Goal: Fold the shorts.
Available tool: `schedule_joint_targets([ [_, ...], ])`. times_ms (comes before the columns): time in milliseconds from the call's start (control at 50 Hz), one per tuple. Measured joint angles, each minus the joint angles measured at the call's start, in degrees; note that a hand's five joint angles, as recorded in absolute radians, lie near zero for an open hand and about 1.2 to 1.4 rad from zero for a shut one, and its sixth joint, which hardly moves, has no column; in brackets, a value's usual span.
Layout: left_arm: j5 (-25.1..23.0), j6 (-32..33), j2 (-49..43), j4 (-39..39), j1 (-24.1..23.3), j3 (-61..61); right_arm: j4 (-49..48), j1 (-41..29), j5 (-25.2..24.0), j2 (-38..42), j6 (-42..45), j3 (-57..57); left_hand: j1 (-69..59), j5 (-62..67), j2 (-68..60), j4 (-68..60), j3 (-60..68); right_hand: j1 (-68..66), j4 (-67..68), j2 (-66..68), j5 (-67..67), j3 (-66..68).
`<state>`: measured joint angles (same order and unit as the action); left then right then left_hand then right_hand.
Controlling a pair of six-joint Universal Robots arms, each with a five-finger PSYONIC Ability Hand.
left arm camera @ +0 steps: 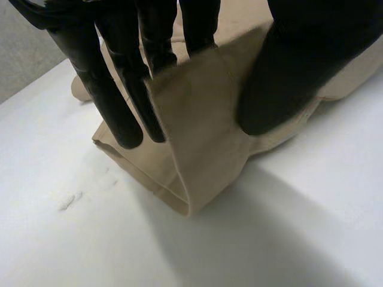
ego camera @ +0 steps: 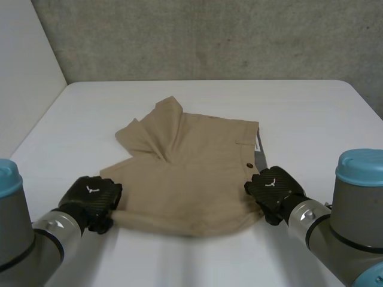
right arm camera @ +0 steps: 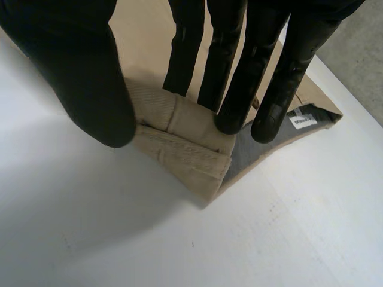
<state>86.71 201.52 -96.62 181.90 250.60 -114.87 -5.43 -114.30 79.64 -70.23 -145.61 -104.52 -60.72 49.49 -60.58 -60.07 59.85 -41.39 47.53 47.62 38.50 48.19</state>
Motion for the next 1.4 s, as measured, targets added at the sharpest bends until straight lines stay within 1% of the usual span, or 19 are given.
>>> schedule_joint_targets([
  [20, -0.4, -0.1, -0.1, 0.0, 0.3, 0.0, 0.0, 0.1, -0.1, 0.0, 0.0, 0.0, 0.0, 0.0, 0.0, 0.0, 0.0, 0.0, 0.0, 0.0, 0.0, 0.0],
  [40, -1.6, -0.3, -0.5, 0.0, 1.3, 0.2, 0.0, 0.4, -0.7, -0.2, 0.0, -0.3, -4.0, 5.4, -5.3, -5.7, 5.5, 1.1, -1.4, -1.3, -1.6, -1.3],
  [80, -3.4, -0.5, -1.4, 0.0, 2.6, 0.5, 0.0, 0.7, -1.1, -0.3, 0.0, -0.5, -4.0, 6.3, -7.3, -7.9, 7.6, 3.5, -4.3, -3.8, -4.6, -4.0],
  [200, -6.1, -0.6, -4.1, 0.0, 5.2, 1.5, -0.5, 1.3, -1.4, -0.3, 0.0, -1.2, -4.0, 6.3, -7.7, -8.3, 8.0, 3.8, -4.8, -3.9, -5.2, -4.3],
  [380, -6.2, -0.6, -4.9, 0.0, 5.7, 2.7, -3.5, 1.5, -1.1, -0.2, 0.0, -2.2, -4.0, 6.3, -7.8, -8.3, 8.0, 3.8, -4.8, -3.9, -5.2, -4.3],
  [560, -6.0, -0.7, -4.7, 0.0, 5.0, 3.1, -7.9, 1.2, -1.0, 0.2, -0.1, -1.7, -4.0, 6.3, -7.8, -8.3, 8.1, 3.8, -4.8, -3.9, -5.8, -5.1],
  [740, -6.0, -0.8, -4.7, 0.0, 4.9, 3.1, -8.0, 0.9, -0.9, 2.0, -0.1, -0.3, -4.0, 6.3, -7.8, -8.3, 8.1, 4.8, -6.0, -4.2, -7.2, -6.3],
  [780, -6.0, -0.8, -4.7, 0.0, 5.1, 3.2, -7.7, 1.0, -0.8, 2.5, 0.0, -0.2, -4.0, 6.3, -7.8, -8.3, 8.1, 2.1, -2.6, -1.9, -3.9, -3.3],
  [800, -6.0, -0.8, -4.7, 0.0, 5.2, 3.2, -7.6, 1.0, -0.8, 2.6, 0.0, -0.1, -4.0, 6.3, -7.8, -8.3, 8.1, -4.6, 5.1, 6.4, 2.9, 5.4],
  [820, -6.0, -0.8, -4.7, 0.0, 5.3, 3.2, -7.5, 1.0, -0.8, 2.7, 0.0, -0.1, -4.0, 6.3, -7.8, -8.3, 8.2, -7.4, 8.6, 9.8, 6.1, 7.9],
  [840, -6.0, -0.8, -4.7, 0.0, 5.3, 3.3, -7.4, 1.1, -0.9, 2.8, 0.0, 0.0, -4.0, 6.3, -7.9, -8.3, 8.2, -12.8, 15.9, 16.2, 13.3, 15.1],
  [860, -6.0, -0.8, -4.7, 0.0, 5.4, 3.3, -7.4, 1.1, -0.9, 2.7, 0.0, 0.0, -4.0, 6.3, -7.9, -8.3, 8.2, -13.1, 19.0, 19.0, 15.8, 18.0],
  [980, -5.9, -0.5, -3.7, -1.0, 5.1, 3.2, -7.0, 1.4, -0.7, 0.6, -0.1, 0.0, -4.0, 6.3, -7.9, -8.3, 8.2, -13.1, 20.8, 19.5, 16.3, 18.9],
  [1060, -5.9, -0.2, -1.1, -3.9, 4.6, 2.9, -5.9, 1.6, -0.6, -2.7, -0.6, -0.1, -4.0, 6.3, -7.9, -8.3, 8.2, -13.1, 20.8, 19.5, 16.3, 18.9],
  [1120, -6.0, 0.0, 2.3, -8.0, 3.7, 2.5, -3.5, 1.7, -0.6, -5.3, -1.1, -0.1, -4.0, 6.3, -7.9, -8.3, 8.2, -13.1, 20.8, 19.5, 16.3, 18.9],
  [1160, -6.1, 0.1, 5.8, -12.6, 2.6, 1.9, 0.4, 1.7, -0.8, -7.0, -1.2, 0.2, -4.0, 6.3, -7.9, -8.3, 8.2, -13.1, 20.8, 19.5, 16.3, 18.9],
  [1220, -6.2, 0.2, 9.0, -17.2, 1.6, 0.9, 5.2, 1.6, -1.1, -7.9, -0.8, 0.5, -4.0, 6.3, -7.9, -8.3, 8.2, -13.1, 20.8, 19.5, 16.3, 19.5],
  [1260, -6.3, 0.3, 10.9, -20.3, 0.9, -0.1, 10.3, 1.6, -1.3, -8.4, 0.4, 0.9, -4.0, 6.3, -7.9, -8.3, 8.2, -13.1, 20.8, 19.5, 16.3, 19.6],
  [1400, -6.5, 2.2, 14.1, -26.0, -0.8, -3.6, 19.7, 2.4, -1.1, -8.6, 7.0, 0.9, -4.0, 6.3, -7.9, -8.3, 8.2, -13.1, 20.8, 19.5, 16.3, 19.6],
])
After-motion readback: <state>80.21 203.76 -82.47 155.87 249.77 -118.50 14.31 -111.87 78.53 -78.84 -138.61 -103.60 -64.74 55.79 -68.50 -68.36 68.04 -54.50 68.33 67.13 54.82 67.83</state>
